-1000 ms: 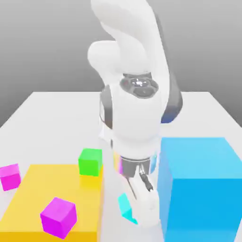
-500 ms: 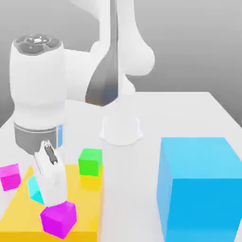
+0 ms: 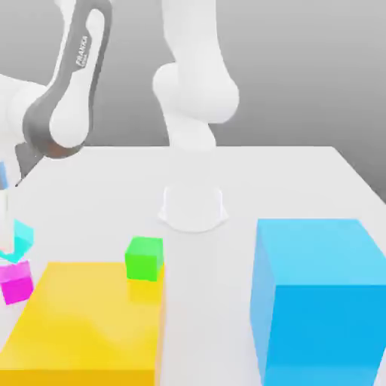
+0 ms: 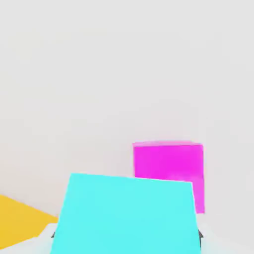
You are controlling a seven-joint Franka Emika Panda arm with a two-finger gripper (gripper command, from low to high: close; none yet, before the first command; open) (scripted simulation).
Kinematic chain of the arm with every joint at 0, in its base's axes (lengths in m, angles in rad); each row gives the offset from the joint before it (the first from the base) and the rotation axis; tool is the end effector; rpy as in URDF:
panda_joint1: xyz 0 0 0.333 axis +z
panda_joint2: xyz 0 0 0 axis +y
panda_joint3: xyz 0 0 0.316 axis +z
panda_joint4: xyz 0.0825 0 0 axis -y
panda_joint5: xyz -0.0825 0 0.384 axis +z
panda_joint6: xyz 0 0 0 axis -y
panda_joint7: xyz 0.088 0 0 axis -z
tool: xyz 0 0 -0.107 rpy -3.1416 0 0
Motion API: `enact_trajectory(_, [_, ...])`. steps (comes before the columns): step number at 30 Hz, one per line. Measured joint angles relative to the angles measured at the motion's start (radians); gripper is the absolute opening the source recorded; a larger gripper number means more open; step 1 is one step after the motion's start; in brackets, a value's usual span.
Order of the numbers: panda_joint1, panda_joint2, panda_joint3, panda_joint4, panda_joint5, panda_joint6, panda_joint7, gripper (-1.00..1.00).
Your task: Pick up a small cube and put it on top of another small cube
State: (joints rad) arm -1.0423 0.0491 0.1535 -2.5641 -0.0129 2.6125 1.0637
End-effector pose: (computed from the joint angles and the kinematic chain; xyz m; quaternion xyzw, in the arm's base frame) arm 0.2848 -0.3494 0.2477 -0.5647 0.8253 0.0001 0.0005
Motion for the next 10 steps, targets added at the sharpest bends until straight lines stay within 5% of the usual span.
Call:
enact_trajectory(7, [0.007,0.152,-0.017,0.004,-0.061,0.149,0.025,-1.0])
enact_trajectory(8, [0.01,0.169,-0.021,0.004,-0.068,0.164,0.03,1.0])
enact_trajectory(10, [0.01,0.169,-0.021,0.004,-0.068,0.164,0.03,1.0])
